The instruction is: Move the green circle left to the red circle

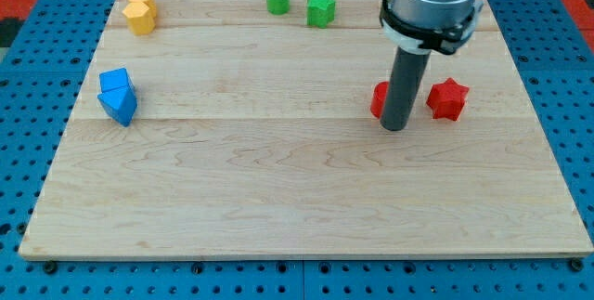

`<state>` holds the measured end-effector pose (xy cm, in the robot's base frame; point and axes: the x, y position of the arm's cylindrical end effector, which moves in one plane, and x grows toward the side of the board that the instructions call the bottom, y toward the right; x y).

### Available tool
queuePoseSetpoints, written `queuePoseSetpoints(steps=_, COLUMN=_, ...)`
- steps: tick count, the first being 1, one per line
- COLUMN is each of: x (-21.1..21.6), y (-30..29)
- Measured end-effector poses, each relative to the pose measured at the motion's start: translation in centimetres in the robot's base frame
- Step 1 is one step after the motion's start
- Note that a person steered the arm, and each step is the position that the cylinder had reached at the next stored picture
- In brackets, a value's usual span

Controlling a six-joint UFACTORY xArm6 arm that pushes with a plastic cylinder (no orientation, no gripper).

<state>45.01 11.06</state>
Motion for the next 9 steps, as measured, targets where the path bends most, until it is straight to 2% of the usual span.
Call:
queuePoseSetpoints(steps=1, x=1.2, y=-2.5)
queuePoseSetpoints(steps=2, x=-3.5, y=-9.9)
queuePoseSetpoints(steps=3, x=-12.5, y=-9.2)
queuePoseSetpoints(steps=4, x=-17.7, y=-12.7)
queuePoseSetpoints(steps=5, x=-18.6, y=-19.4)
queuePoseSetpoints(steps=6, x=-20.7, y=-22.3)
queuePoseSetpoints(steps=7, x=-24.4, y=-22.3)
queuePoseSetpoints(steps=9, x=-25.7, y=-21.2)
